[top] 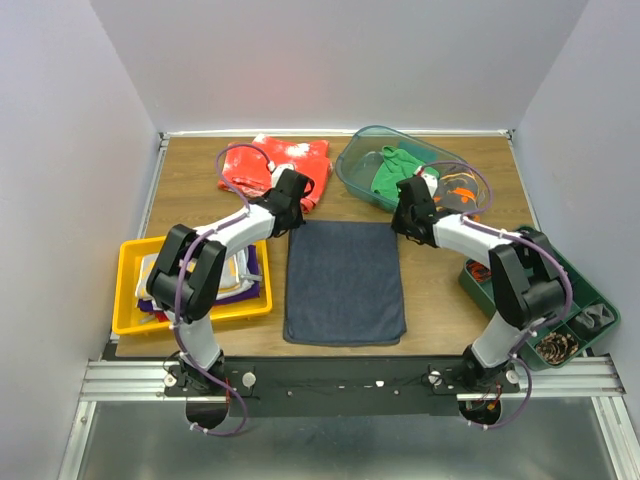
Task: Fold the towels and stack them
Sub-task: Fold the towel at the center of the board.
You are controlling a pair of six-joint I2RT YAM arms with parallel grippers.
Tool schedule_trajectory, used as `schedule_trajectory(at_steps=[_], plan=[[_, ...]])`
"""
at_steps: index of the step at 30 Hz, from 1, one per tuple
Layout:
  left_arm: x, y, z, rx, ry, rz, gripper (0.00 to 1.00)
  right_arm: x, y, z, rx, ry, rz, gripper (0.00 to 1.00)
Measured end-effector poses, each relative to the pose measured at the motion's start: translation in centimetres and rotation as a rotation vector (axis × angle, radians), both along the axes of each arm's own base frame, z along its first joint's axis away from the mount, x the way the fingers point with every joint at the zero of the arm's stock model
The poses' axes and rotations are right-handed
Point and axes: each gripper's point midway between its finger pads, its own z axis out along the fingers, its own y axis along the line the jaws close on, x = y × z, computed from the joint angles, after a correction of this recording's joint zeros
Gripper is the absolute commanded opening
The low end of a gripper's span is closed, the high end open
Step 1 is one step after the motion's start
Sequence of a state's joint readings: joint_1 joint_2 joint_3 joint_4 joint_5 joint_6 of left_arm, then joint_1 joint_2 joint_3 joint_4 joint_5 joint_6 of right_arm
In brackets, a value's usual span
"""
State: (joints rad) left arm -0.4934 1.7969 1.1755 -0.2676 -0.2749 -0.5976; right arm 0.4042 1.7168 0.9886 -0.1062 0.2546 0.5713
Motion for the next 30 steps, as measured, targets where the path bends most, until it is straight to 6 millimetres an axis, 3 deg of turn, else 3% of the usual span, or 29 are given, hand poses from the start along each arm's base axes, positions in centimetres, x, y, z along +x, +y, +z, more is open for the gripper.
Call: schedule_trajectory(at_steps=[7, 10, 13, 18, 25, 27, 29, 30], plan=[[0.9, -0.2, 5.3, -0.038, -0.125, -0.02, 0.0, 0.4, -0.6, 5.0, 0.01, -0.111, -0.021, 0.01], [-0.2, 0.1, 7.6, -0.075, -0.177, -0.031, 0.0, -0.3, -0.8, 7.1, 0.035, -0.154, -0.019, 0.01], [-2.0, 0.2, 8.3, -0.105, -0.186, -0.056, 0.0, -1.8, -0.9, 8.2, 0.068, -0.176, -0.006, 0.01], [-7.0, -0.3, 7.6, -0.139, -0.168, -0.121, 0.0, -6.1, -1.2, 7.7, 0.143, -0.154, 0.015, 0.01], [-14.0, -1.0, 4.4, -0.153, -0.088, -0.205, 0.0, -13.0, -0.5, 5.5, 0.274, -0.084, 0.058, 0.04], [-15.3, -1.0, 3.4, -0.154, -0.065, -0.217, 0.0, -15.0, 0.1, 4.6, 0.319, -0.061, 0.075, 0.17], [-16.8, -0.9, 2.3, -0.155, -0.037, -0.225, 0.15, -16.6, 0.2, 3.4, 0.347, -0.032, 0.083, 0.32], [-17.6, -0.8, 1.7, -0.156, -0.024, -0.229, 0.24, -17.2, 0.2, 2.9, 0.353, -0.015, 0.084, 0.35]])
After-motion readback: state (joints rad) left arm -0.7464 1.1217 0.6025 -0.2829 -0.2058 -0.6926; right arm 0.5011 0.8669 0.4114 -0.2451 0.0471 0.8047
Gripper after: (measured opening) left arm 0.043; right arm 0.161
